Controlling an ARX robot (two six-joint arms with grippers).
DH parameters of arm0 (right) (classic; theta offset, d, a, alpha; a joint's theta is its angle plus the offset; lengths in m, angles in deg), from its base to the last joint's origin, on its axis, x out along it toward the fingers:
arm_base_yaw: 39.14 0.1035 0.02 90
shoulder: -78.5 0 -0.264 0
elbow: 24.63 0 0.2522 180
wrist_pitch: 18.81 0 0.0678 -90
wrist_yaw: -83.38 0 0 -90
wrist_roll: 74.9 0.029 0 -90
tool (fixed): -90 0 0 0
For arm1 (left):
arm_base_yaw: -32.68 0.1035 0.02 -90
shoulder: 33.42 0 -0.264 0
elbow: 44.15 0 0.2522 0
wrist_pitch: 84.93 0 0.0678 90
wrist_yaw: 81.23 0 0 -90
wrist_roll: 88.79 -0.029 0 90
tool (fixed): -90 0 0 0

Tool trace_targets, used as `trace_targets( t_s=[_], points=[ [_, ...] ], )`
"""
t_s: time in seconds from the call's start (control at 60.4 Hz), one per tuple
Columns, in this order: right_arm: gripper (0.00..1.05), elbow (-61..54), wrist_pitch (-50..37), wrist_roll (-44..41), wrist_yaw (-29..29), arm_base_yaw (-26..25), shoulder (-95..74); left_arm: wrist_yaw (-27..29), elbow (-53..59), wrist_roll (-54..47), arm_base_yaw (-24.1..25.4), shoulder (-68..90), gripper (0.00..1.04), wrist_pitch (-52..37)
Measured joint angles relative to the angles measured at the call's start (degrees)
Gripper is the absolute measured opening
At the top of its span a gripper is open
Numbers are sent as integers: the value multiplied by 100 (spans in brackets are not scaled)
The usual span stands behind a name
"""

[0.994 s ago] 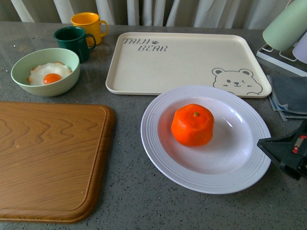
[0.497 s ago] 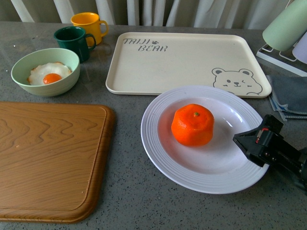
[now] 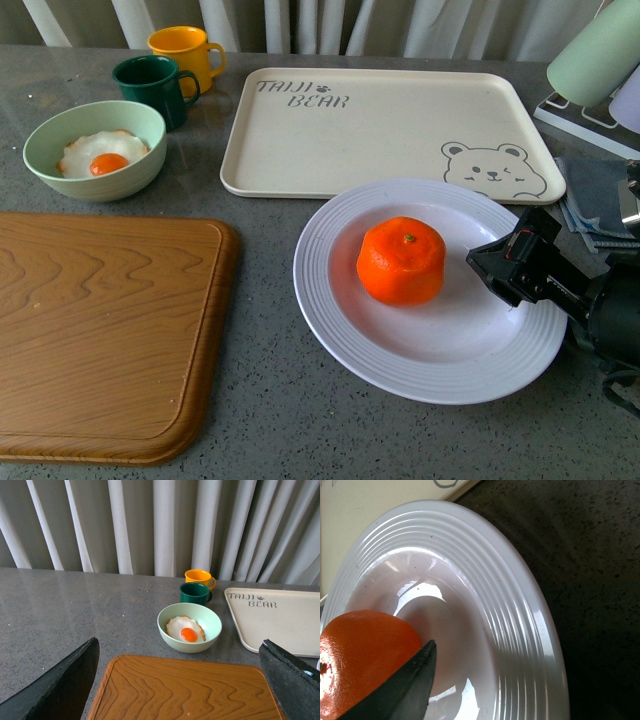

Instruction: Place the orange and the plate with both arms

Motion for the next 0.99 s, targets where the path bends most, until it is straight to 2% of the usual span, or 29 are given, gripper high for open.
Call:
trace_targets(
  t_s=[0.182,0.265,0.348,0.712,0.994],
  points=[
    [32,52,44,109,122,13,-142,0,0,-2,0,0,96,0],
    [21,50,68,192,13,-9,-146,0,0,-2,0,0,96,0],
    [15,17,79,350,-136,-24,-114,0,0,-2,0,0,96,0],
    [4,-212,190,715,-586,-280,584,0,0,-2,0,0,96,0],
    [3,-551,306,723,-732,-597,1198,0,0,-2,0,0,96,0]
  ],
)
